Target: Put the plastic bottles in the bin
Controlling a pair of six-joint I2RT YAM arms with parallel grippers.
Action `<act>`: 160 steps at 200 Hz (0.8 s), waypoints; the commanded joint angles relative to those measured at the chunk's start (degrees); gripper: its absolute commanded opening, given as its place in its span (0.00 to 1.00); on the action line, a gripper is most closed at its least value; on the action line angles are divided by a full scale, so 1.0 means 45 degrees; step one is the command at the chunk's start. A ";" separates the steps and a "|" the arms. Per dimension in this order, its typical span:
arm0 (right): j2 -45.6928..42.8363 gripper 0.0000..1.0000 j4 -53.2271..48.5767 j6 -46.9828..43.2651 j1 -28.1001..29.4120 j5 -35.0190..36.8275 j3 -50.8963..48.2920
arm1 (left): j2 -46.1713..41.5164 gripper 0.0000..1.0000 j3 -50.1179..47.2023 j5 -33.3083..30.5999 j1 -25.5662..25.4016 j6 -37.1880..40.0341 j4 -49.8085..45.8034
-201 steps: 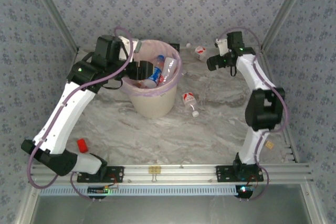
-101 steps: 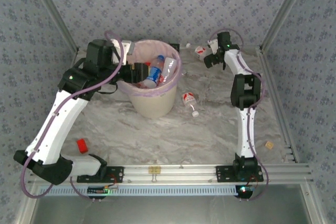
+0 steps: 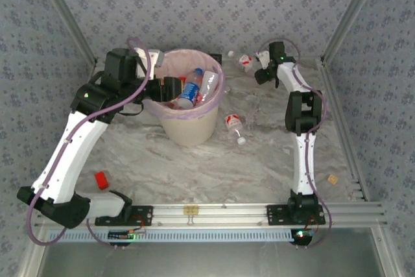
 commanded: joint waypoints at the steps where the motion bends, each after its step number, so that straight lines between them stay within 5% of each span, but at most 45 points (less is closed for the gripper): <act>1: -0.1139 0.53 -0.0370 -0.0017 -0.0118 -0.0516 -0.0866 | 0.0154 0.74 0.0336 0.0579 0.0042 -0.0026 0.0211; 117: -0.6825 0.45 0.1308 0.0746 0.0171 -0.0475 -0.7237 | 0.0223 0.75 -0.0859 0.1134 0.0067 -0.1778 0.2554; 160: -0.9865 0.44 0.1233 0.3130 0.0543 -0.0445 -0.9256 | 0.0382 0.79 -0.1643 0.1679 0.0073 -0.3901 0.5377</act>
